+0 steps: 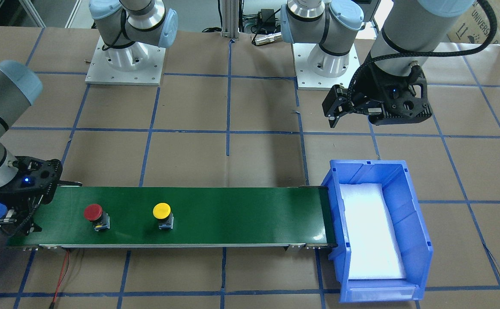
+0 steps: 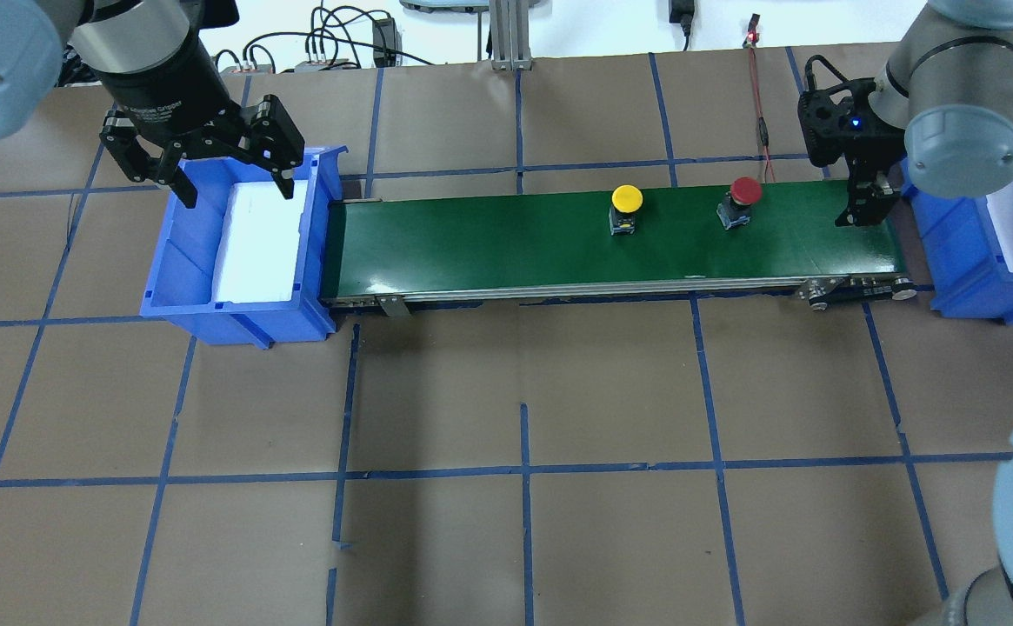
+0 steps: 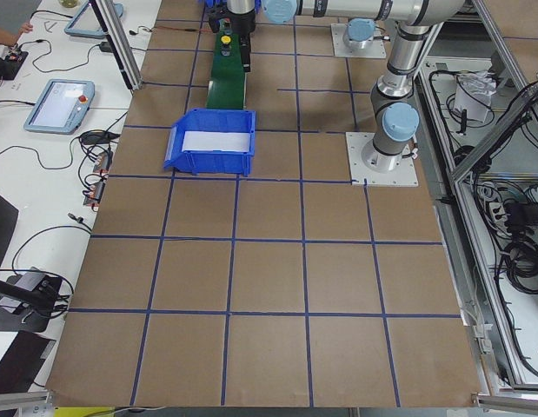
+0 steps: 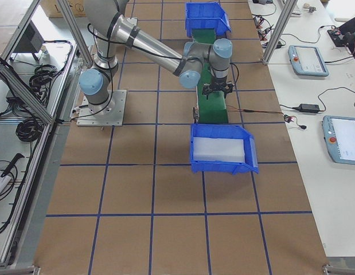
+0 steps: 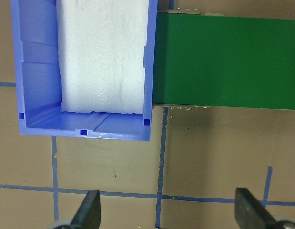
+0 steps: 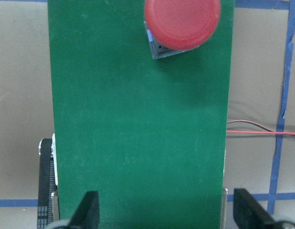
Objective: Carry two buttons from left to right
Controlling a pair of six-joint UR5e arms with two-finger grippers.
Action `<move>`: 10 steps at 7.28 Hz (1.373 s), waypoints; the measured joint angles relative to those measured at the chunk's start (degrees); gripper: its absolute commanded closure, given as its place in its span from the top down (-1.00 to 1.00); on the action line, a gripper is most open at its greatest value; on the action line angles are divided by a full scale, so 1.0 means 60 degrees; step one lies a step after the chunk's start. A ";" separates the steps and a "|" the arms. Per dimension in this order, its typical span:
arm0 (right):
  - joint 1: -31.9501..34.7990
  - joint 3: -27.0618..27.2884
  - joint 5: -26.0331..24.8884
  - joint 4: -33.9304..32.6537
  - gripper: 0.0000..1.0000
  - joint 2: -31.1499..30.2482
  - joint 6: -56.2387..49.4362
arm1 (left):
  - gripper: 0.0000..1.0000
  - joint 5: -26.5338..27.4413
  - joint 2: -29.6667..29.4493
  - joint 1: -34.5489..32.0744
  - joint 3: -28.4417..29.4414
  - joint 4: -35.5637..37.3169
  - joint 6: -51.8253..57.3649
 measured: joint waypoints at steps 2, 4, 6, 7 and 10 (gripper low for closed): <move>0.0000 0.0014 0.0007 -0.0001 0.99 0.0014 0.0000 | 1.00 0.0060 0.0076 0.0011 -0.0080 -0.0004 0.0005; -0.0010 0.0002 0.0011 -0.0001 0.98 0.0038 0.0004 | 1.00 0.0059 0.0102 0.0012 -0.0148 0.0010 0.0009; -0.0011 0.0007 0.0024 -0.0001 0.98 0.0052 0.0003 | 1.00 0.0070 0.0115 0.0011 -0.0181 0.0016 0.0013; -0.0010 0.0009 0.0025 -0.0001 0.97 0.0047 0.0013 | 1.00 0.0063 0.0126 0.0013 -0.0197 0.0022 0.0023; 0.0014 0.0035 0.0020 -0.0001 0.97 0.0040 0.0033 | 1.00 0.0077 0.0121 0.0037 -0.0225 0.0033 0.0038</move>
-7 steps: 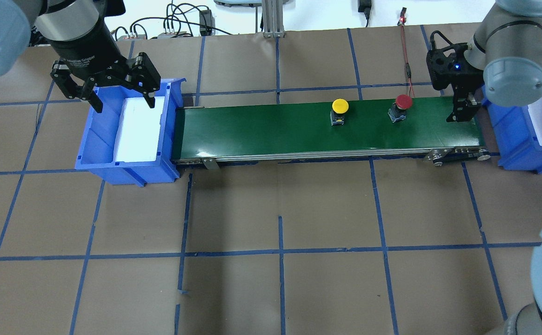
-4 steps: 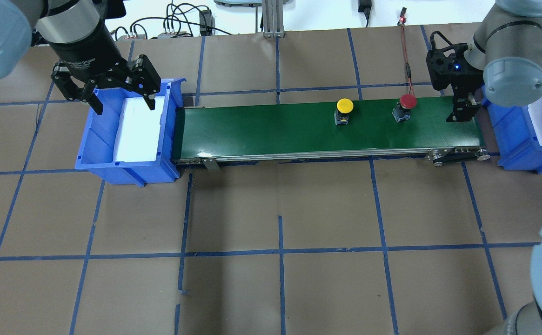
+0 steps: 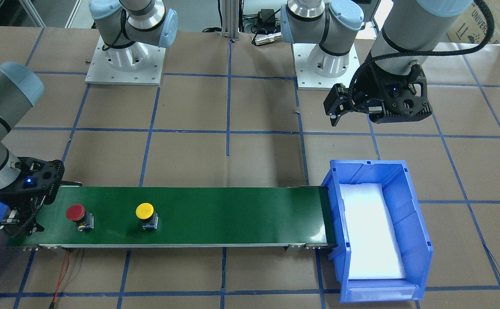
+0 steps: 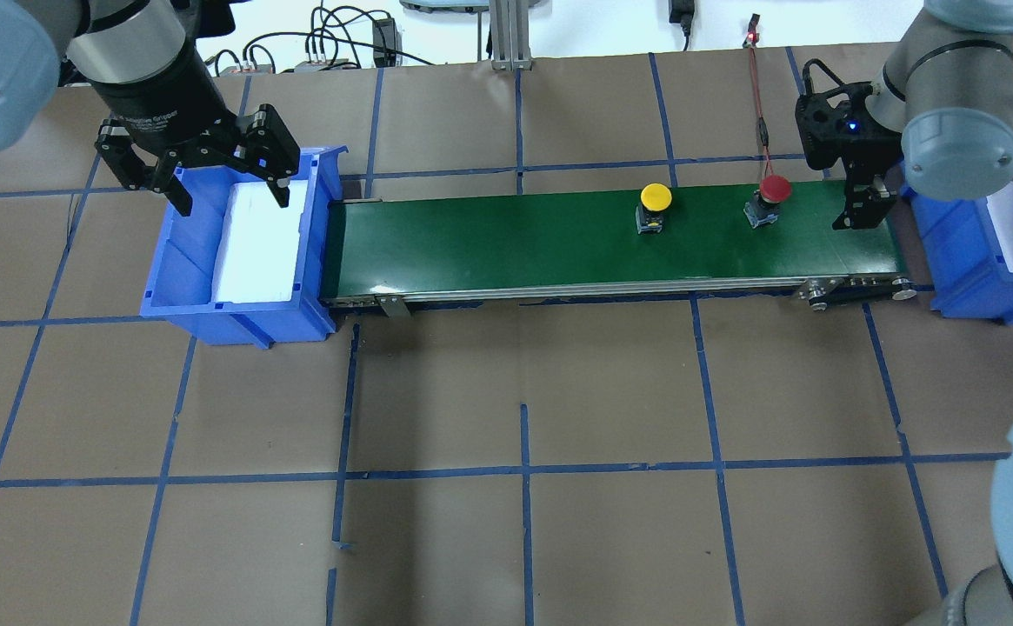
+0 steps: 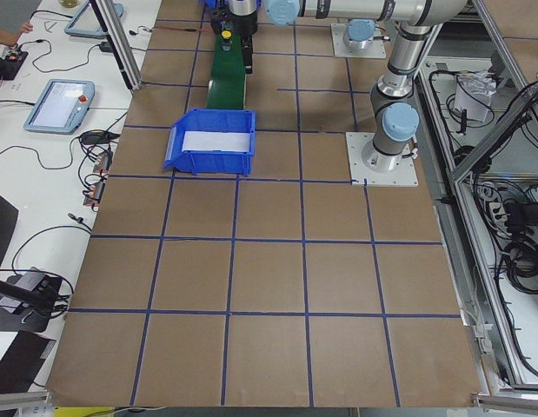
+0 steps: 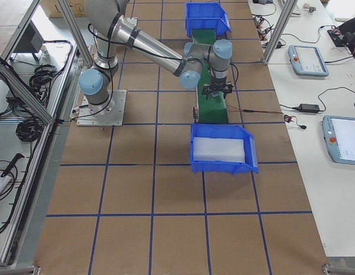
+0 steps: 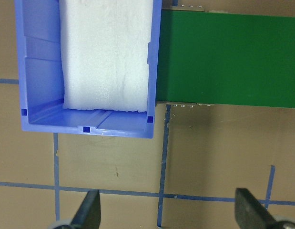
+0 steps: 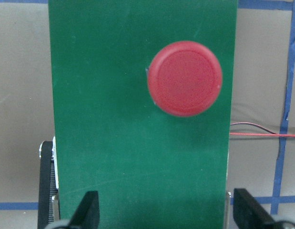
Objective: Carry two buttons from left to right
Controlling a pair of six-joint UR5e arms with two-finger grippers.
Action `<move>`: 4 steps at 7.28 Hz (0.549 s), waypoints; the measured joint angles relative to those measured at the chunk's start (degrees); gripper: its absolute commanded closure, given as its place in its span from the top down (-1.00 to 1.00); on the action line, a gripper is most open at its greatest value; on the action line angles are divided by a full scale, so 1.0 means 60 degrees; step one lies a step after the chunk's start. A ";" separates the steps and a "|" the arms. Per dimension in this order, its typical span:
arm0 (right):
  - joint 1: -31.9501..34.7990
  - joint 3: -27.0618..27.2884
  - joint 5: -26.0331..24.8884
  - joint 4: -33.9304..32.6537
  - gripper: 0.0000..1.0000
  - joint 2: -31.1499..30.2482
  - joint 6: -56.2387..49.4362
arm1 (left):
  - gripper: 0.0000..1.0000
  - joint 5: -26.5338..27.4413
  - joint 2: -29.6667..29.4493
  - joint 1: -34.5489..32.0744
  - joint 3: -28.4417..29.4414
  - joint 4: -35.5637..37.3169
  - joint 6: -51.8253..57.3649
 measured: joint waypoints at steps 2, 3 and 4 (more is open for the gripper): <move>0.0002 -0.0003 0.0002 0.0000 0.97 -0.0007 0.0026 | 1.00 -0.0019 -0.0015 -0.0016 0.0022 0.0023 -0.0005; 0.0003 0.0008 0.0002 0.0000 0.97 0.0000 0.0023 | 1.00 -0.0016 -0.0001 -0.0052 0.0019 0.0024 -0.0008; 0.0001 0.0020 0.0000 -0.0004 0.97 0.0012 -0.0010 | 1.00 0.0004 0.0014 -0.0063 0.0014 0.0025 0.0007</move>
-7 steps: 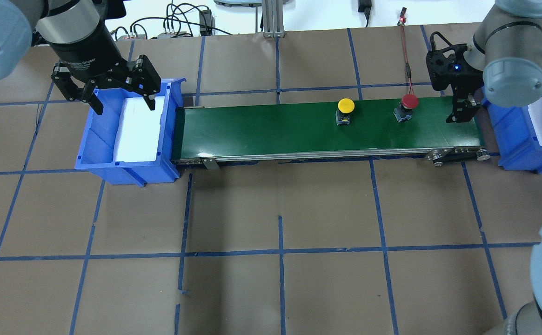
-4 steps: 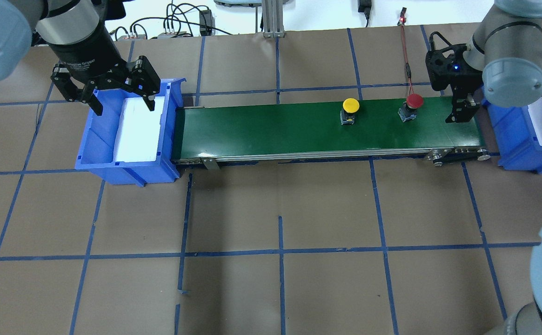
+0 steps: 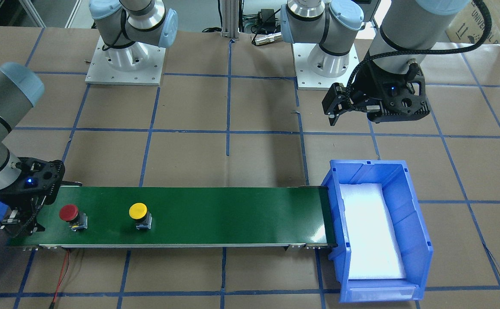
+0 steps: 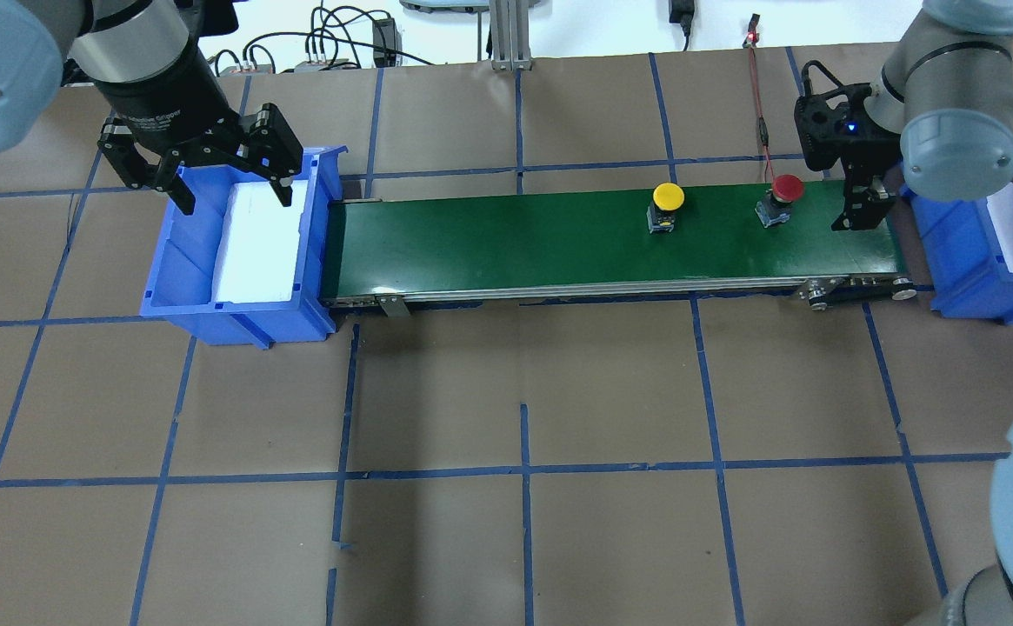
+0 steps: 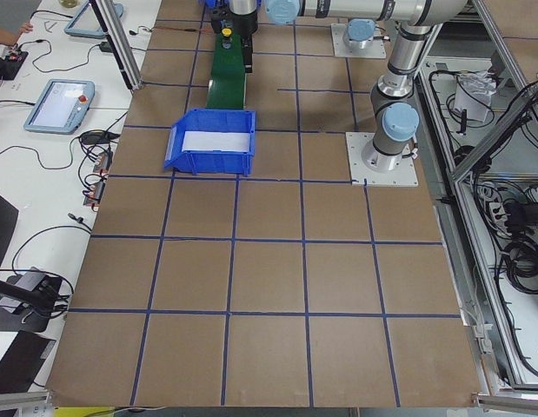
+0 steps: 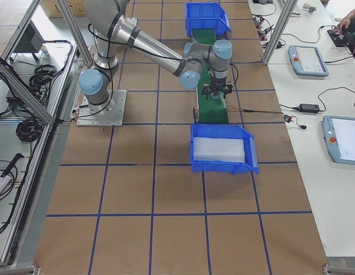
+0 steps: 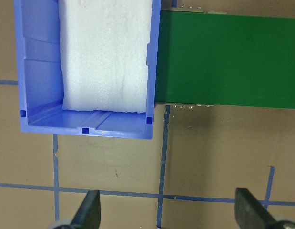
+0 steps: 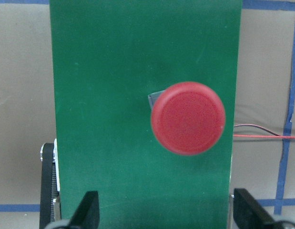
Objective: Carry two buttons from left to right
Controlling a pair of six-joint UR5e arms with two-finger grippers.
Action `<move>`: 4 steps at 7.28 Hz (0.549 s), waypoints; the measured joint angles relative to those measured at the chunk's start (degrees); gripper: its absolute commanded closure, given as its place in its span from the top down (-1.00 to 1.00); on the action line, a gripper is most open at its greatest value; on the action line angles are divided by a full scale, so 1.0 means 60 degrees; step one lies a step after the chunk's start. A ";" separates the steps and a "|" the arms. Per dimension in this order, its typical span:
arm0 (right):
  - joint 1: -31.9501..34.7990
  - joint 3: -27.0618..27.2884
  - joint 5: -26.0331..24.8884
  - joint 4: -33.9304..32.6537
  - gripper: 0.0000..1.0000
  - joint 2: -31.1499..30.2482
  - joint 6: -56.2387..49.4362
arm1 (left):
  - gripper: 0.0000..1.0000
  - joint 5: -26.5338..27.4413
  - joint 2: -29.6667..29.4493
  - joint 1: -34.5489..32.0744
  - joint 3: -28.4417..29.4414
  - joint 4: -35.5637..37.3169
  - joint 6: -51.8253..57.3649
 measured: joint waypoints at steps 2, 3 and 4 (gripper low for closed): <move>-0.0010 0.0011 -0.0001 -0.0019 0.97 0.0010 -0.0041 | 1.00 0.0012 0.0011 0.0082 0.0057 -0.0001 0.0029; -0.0011 0.0017 0.0002 -0.0023 0.97 0.0010 -0.0043 | 1.00 0.0015 0.0012 0.0109 0.0076 -0.0001 0.0038; -0.0013 0.0019 0.0005 -0.0025 0.97 0.0016 -0.0048 | 1.00 0.0024 0.0012 0.0123 0.0078 -0.0001 0.0053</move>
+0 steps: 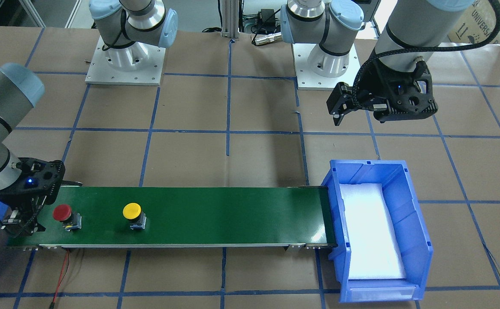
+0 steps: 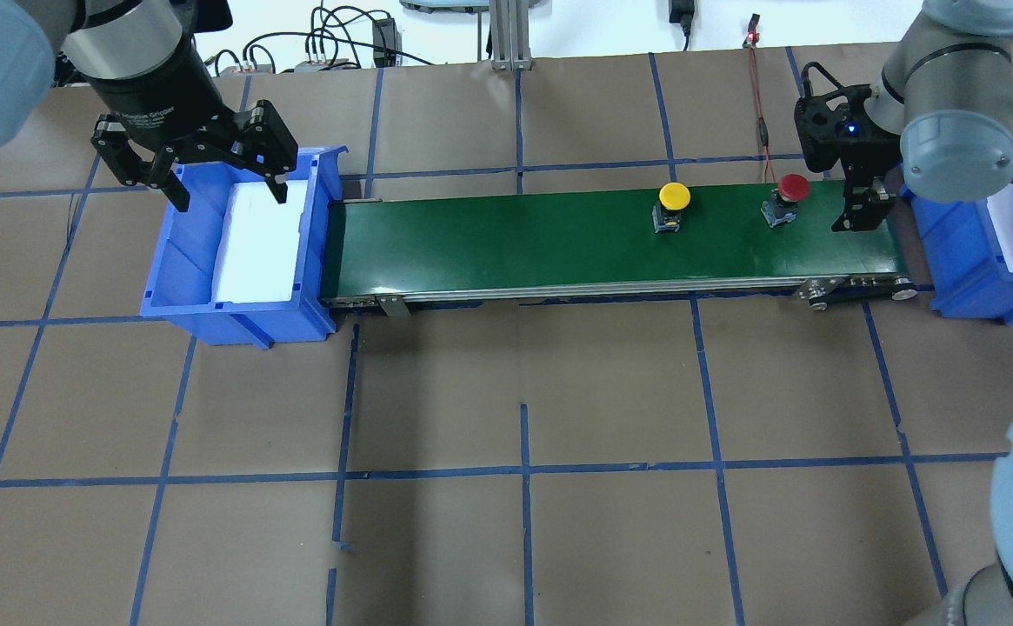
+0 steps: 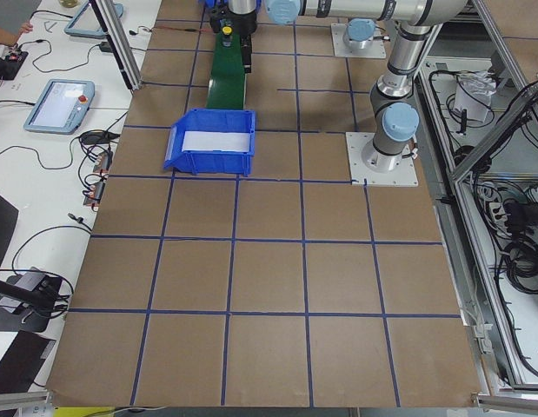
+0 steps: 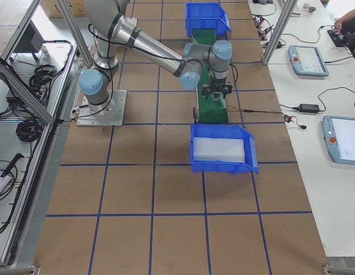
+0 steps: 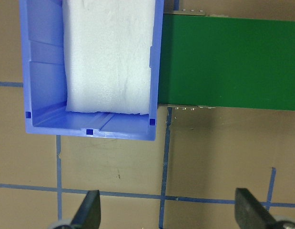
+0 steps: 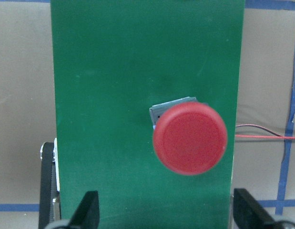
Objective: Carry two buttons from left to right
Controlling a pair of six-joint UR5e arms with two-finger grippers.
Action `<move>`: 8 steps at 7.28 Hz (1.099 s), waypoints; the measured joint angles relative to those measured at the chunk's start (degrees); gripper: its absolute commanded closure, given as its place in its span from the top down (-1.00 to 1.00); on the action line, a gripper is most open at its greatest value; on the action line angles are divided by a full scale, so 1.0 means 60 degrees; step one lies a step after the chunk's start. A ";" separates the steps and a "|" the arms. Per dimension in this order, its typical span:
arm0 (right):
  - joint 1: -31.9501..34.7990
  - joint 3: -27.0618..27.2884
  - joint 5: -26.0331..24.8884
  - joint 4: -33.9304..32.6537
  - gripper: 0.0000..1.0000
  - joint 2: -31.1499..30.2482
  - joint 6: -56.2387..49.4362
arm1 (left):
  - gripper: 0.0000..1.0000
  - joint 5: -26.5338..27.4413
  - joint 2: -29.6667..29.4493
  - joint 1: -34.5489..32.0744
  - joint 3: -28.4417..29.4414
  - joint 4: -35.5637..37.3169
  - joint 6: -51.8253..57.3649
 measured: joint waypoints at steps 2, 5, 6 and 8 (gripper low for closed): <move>0.0000 0.0012 0.0001 -0.0001 0.97 -0.0001 -0.0004 | 1.00 0.0050 0.0000 0.0017 0.0011 -0.0012 0.0024; 0.0000 0.0017 0.0002 -0.0001 0.97 -0.0004 -0.0008 | 1.00 0.0060 0.0000 0.0021 -0.0005 -0.0001 0.0029; 0.0000 0.0017 -0.0001 -0.0001 0.95 -0.0004 -0.0014 | 1.00 0.0060 0.0001 0.0022 -0.0018 0.0000 0.0029; 0.0000 0.0008 -0.0004 -0.0008 0.14 0.0004 -0.0035 | 1.00 0.0056 0.0000 0.0019 -0.0037 0.0000 0.0029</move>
